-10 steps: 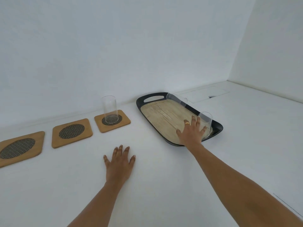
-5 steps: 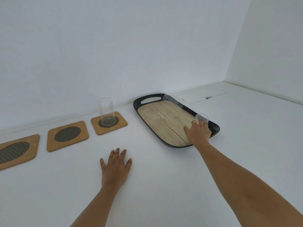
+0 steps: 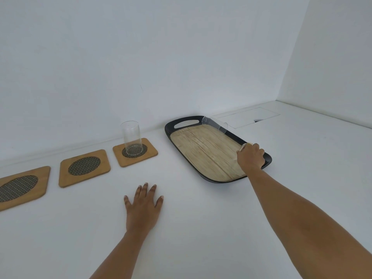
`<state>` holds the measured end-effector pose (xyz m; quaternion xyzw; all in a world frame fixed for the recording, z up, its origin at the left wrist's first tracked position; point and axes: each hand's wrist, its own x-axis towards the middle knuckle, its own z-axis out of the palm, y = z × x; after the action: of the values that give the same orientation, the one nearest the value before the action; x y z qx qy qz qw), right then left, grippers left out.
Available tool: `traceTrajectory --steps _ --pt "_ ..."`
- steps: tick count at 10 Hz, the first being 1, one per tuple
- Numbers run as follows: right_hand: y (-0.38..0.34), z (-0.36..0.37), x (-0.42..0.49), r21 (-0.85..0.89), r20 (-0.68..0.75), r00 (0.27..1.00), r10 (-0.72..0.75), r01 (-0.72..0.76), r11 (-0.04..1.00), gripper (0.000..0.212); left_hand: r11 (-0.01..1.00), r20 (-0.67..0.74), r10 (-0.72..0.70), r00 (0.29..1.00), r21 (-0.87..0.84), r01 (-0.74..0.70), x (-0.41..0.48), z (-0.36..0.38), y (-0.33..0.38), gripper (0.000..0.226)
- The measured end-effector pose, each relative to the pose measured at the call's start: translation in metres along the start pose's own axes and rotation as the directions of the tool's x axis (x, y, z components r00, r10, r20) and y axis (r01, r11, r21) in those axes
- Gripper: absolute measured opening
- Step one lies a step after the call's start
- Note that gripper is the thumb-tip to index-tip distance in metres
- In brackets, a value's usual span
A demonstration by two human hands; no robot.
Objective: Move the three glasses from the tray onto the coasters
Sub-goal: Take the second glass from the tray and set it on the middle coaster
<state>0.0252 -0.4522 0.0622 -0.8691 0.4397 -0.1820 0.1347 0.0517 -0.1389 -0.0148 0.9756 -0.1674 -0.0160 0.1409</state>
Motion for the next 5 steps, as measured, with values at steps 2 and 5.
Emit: traceTrajectory --steps 2,5 --pt "0.006 0.003 0.007 0.286 0.182 0.959 0.219 -0.265 0.921 0.091 1.000 0.003 -0.001 1.000 -0.008 0.001 -0.001 0.000 0.000 0.054" --pt "-0.007 0.011 0.004 0.223 0.314 0.938 0.149 -0.225 0.949 0.075 1.000 0.002 0.003 1.000 0.014 -0.003 -0.001 -0.001 0.000 0.054"
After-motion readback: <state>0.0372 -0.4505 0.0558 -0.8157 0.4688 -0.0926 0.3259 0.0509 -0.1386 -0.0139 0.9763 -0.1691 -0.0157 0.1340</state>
